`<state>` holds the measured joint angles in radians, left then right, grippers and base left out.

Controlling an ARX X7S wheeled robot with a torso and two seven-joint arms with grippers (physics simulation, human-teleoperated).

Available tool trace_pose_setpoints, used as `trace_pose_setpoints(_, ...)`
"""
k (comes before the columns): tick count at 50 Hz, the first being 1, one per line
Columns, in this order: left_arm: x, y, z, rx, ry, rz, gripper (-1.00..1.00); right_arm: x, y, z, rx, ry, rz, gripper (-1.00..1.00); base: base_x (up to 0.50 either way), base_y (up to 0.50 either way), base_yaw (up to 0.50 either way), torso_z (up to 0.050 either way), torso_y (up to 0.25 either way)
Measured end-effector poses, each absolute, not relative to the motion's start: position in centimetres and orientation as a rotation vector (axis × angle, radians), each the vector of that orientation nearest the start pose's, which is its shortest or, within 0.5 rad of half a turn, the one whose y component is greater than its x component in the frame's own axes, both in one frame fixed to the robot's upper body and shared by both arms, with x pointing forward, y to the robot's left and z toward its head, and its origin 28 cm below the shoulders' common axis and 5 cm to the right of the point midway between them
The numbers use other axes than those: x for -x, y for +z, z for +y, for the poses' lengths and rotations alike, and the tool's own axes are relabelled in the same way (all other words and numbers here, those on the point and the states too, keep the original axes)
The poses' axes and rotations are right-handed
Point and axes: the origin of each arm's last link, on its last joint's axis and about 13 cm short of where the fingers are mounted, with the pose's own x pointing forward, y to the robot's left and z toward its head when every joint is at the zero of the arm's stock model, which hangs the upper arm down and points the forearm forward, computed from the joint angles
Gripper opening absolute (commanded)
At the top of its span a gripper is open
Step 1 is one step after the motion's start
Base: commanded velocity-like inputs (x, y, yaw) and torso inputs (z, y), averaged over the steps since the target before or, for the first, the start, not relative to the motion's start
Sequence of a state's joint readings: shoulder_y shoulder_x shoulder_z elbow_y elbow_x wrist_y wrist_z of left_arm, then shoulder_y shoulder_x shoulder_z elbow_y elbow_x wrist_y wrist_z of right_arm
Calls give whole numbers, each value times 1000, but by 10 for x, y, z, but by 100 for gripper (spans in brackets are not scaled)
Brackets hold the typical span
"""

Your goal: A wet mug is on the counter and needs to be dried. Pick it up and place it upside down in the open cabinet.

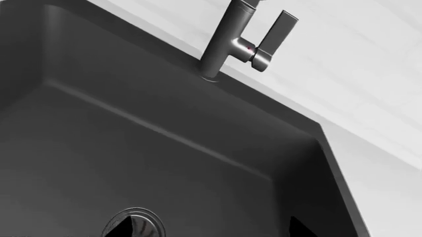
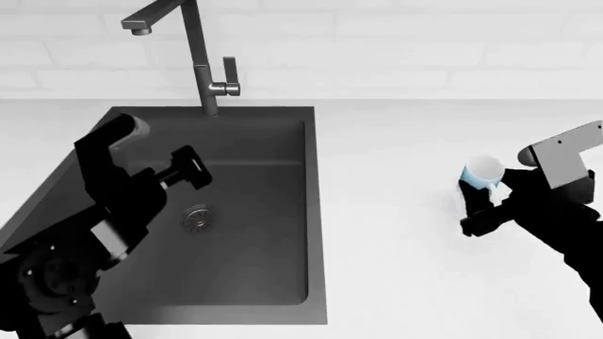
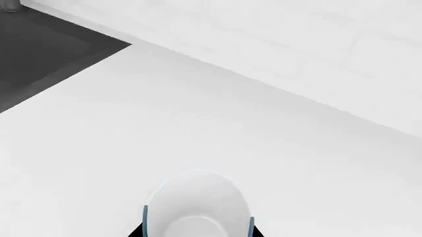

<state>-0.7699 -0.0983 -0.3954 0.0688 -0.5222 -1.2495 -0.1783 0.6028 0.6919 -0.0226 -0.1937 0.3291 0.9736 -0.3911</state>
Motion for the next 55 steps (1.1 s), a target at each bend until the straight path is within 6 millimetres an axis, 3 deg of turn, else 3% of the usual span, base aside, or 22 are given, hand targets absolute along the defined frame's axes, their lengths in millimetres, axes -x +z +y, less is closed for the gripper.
trace_pose_setpoints(8,-302,182,256,486,-35,339,100,-240,254,-223,540,182,-73,-100,0,0,0,0,0)
trace_pose_setpoints(14,-294,193,253,476,-100,346,100,-214,276,-203,905,130,-314,-100,0,0,0,0,0)
trace_pose_setpoints(25,-288,208,250,451,-200,381,100,-188,279,-186,1645,-56,-698,-100,0,0,0,0,0)
trace_pose_setpoints(32,-285,215,248,435,-261,410,100,-180,274,-177,1977,-103,-897,-100,0,0,0,0,0)
trace_pose_setpoints(41,-278,223,245,406,-407,470,100,-174,266,-171,2222,-129,-1064,-100,0,0,0,0,0)
trace_pose_setpoints(55,-271,237,246,370,-610,515,100,-170,257,-165,2420,-189,-1282,-100,0,0,0,0,0)
